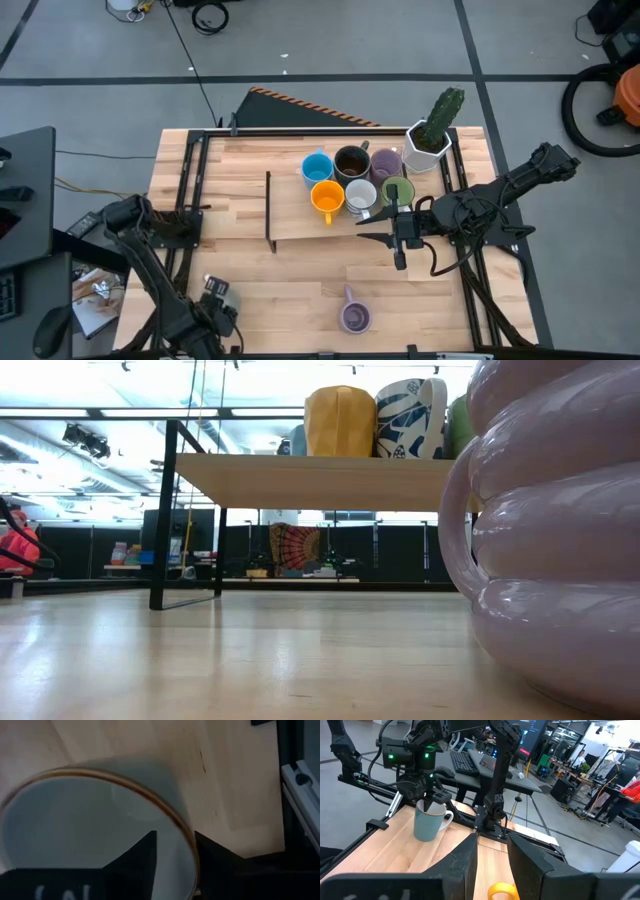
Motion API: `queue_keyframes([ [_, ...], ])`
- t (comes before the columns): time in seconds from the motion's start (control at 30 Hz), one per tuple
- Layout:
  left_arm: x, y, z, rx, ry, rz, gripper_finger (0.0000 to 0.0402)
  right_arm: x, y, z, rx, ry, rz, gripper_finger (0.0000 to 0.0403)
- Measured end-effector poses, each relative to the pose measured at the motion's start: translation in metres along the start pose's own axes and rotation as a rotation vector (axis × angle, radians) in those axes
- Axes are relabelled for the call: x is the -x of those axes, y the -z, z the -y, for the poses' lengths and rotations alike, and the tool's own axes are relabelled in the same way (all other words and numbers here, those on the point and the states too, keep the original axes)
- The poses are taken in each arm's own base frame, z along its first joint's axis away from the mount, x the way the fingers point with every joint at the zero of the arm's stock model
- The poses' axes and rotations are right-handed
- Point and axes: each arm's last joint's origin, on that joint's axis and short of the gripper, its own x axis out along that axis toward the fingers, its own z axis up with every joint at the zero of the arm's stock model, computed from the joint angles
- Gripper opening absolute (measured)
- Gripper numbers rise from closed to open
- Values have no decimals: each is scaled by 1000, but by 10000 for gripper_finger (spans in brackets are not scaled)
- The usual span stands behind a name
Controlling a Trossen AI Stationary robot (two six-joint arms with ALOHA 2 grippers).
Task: Place coffee mugs
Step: Put the light blue mug on the shelf
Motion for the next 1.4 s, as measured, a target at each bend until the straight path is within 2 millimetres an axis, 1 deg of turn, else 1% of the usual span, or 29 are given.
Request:
queue_keyframes([
  [0.13,-1,-1,0,2,-4,-1,89,0,0,0,0,0,0,113],
  [0.3,-1,-6,-4,24,6,13,37,0,0,0,-1,0,0,113],
  [0.33,-1,-7,-5,28,12,18,31,0,0,0,-1,0,0,113],
  [0.5,-1,-17,-13,88,32,41,31,0,0,0,0,0,0,113],
  [0.57,-1,-24,-20,175,49,53,31,0,0,0,-1,0,0,113],
  [0.63,-1,-33,-31,296,67,66,33,0,0,0,0,0,0,113],
  [0.77,-3,-51,-59,586,127,62,36,0,0,0,-1,0,0,113],
  [0.9,-4,-66,-89,824,176,58,38,0,0,0,0,0,-2,113],
  [1.03,-5,-76,-114,1043,200,70,39,0,2,-1,8,-6,-21,113],
  [1.13,-5,-82,-129,1203,218,77,39,0,3,-1,11,-6,-29,113],
  [1.23,-5,-86,-139,1295,236,98,40,0,3,-1,11,-5,-30,113],
  [1.4,-4,-91,-145,1313,269,139,49,0,3,-1,12,-4,-31,113],
])
